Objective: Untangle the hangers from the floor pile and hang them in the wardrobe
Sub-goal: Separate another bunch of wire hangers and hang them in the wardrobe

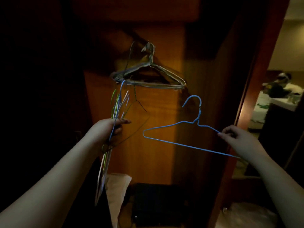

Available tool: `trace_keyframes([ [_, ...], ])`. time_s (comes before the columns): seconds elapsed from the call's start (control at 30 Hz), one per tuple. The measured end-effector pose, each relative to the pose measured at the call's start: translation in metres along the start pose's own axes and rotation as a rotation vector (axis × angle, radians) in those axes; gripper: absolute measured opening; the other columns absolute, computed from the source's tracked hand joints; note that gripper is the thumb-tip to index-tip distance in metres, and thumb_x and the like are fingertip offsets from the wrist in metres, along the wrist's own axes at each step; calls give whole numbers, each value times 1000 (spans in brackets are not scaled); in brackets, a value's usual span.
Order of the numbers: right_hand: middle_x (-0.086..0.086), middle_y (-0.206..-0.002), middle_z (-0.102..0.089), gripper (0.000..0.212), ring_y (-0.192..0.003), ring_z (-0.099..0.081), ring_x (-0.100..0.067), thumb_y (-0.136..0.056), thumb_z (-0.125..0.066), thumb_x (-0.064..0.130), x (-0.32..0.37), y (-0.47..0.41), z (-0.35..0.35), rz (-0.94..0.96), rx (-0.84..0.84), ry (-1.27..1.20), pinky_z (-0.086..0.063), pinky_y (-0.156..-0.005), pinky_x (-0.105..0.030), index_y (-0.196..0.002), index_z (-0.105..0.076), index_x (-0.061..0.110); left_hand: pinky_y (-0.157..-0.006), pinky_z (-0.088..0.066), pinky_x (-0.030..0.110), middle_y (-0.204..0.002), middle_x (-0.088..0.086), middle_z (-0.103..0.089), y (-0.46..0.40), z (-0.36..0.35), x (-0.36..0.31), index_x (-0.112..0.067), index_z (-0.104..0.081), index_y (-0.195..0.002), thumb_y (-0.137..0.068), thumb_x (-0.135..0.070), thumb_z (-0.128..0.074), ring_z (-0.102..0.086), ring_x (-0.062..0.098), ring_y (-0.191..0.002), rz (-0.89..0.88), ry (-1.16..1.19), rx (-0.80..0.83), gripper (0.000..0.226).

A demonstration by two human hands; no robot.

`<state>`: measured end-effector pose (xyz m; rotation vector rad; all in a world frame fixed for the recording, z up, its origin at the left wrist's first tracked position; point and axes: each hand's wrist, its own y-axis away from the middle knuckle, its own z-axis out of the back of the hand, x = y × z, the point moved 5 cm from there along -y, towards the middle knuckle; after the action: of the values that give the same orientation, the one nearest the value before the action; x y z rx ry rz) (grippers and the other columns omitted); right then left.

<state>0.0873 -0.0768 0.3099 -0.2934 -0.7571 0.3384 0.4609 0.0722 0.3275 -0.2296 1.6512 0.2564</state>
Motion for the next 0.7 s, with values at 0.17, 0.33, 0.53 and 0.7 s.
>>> trace_keyframes([
  [0.17,7,-78,-60,10,-68,-49,1,-89,-67,35,42,-58,17,97,-86,55,-34,-58,-18,-87,-63,26,-35,-14,13,-47,-4,-30,-21,10,-47,-8,-59,-103,-102,-17,-38,-23,6,-27,-86,38,-15,23],
  [0.33,3,-75,-62,12,-69,-52,-5,-89,-67,35,74,-122,26,193,-134,26,-37,-59,-21,-84,-64,24,-33,-16,14,-48,-5,-31,-51,18,-86,-10,-60,-103,-102,-20,-39,-24,6,-28,-183,19,-69,23],
  [0.53,4,-77,-64,13,-73,-55,-12,-91,-64,35,103,-206,16,279,-158,39,-36,-60,-30,-87,-65,23,-36,-11,15,-49,-4,-26,-93,23,-125,-10,-59,-97,-100,-18,-44,-19,5,-30,-273,11,-175,17],
  [0.7,4,-81,-63,10,-80,-56,-17,-93,-62,34,128,-272,0,337,-124,58,-37,-65,-32,-90,-63,24,-36,-11,16,-52,-4,-26,-125,26,-140,-11,-62,-97,-98,-18,-45,-20,5,-31,-284,-19,-202,18],
])
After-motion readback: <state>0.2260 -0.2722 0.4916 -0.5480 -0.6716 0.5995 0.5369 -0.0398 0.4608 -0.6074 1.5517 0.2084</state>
